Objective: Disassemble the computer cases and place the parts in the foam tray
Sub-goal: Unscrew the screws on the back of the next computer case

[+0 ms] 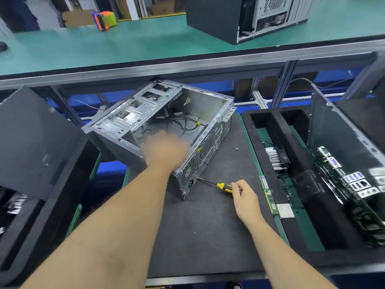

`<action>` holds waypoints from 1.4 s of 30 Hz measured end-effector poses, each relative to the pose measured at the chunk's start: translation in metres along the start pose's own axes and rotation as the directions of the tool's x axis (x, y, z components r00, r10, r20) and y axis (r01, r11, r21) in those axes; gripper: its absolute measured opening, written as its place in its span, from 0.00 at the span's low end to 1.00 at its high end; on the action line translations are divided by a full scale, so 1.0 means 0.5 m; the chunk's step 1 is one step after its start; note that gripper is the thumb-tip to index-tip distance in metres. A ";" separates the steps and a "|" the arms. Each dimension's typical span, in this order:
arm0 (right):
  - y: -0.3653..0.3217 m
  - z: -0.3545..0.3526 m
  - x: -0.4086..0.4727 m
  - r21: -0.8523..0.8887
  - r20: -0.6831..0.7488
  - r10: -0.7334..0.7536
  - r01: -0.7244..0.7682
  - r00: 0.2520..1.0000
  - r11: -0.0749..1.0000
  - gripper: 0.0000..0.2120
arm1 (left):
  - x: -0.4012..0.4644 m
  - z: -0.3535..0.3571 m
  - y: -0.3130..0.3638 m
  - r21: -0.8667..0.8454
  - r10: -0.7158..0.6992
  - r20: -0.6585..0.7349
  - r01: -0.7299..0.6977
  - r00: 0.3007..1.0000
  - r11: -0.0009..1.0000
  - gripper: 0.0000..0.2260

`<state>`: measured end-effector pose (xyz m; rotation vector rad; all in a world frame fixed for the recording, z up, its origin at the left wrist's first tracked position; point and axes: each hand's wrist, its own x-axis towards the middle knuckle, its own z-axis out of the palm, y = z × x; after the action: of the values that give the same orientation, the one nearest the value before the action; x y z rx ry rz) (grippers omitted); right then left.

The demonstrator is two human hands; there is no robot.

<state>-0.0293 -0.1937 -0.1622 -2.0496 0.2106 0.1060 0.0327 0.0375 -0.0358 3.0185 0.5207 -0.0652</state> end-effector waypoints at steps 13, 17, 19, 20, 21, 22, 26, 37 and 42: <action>-0.027 -0.001 0.033 0.373 0.195 0.502 -0.537 0.842 0.756 0.18 | 0.001 0.006 -0.003 -0.005 0.007 -0.028 -0.007 1.000 1.000 0.25; -0.024 0.008 0.042 0.412 0.193 0.611 -0.628 0.768 0.660 0.18 | 0.002 0.013 -0.002 0.012 0.010 -0.035 -0.010 0.999 1.000 0.25; -0.026 0.024 0.045 0.334 0.026 0.591 -0.564 0.806 0.755 0.19 | 0.005 0.016 -0.003 0.005 0.008 -0.043 -0.008 0.999 1.000 0.25; -0.021 0.032 0.047 0.230 -0.082 0.547 -0.518 0.833 0.824 0.21 | 0.006 0.017 -0.003 0.003 0.007 -0.044 -0.007 0.999 1.000 0.25; -0.016 0.038 0.047 0.109 -0.172 0.474 -0.462 0.863 0.880 0.23 | 0.008 0.019 -0.003 0.004 0.006 -0.044 -0.006 0.999 1.000 0.26; -0.011 0.041 0.043 0.013 -0.220 0.386 -0.393 0.896 0.919 0.24 | 0.009 0.019 -0.003 0.008 0.004 -0.042 -0.004 0.999 1.000 0.26; 0.016 0.042 0.012 -0.295 -0.174 0.041 -0.091 0.984 0.951 0.16 | 0.012 0.018 -0.002 0.028 0.003 -0.035 -0.002 0.999 1.000 0.27; 0.014 0.038 0.001 0.101 -0.174 0.164 -0.148 0.971 0.984 0.12 | 0.005 0.008 -0.003 0.001 0.006 -0.030 -0.006 1.000 1.000 0.25; -0.001 0.005 0.009 0.591 0.104 0.430 -0.403 0.897 0.698 0.09 | 0.003 0.007 -0.002 0.001 0.006 -0.027 -0.006 1.000 1.000 0.25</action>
<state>-0.0249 -0.1915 -0.1636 -1.3309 0.6566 0.2446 0.0340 0.0385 -0.0395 3.0255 0.5132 -0.0250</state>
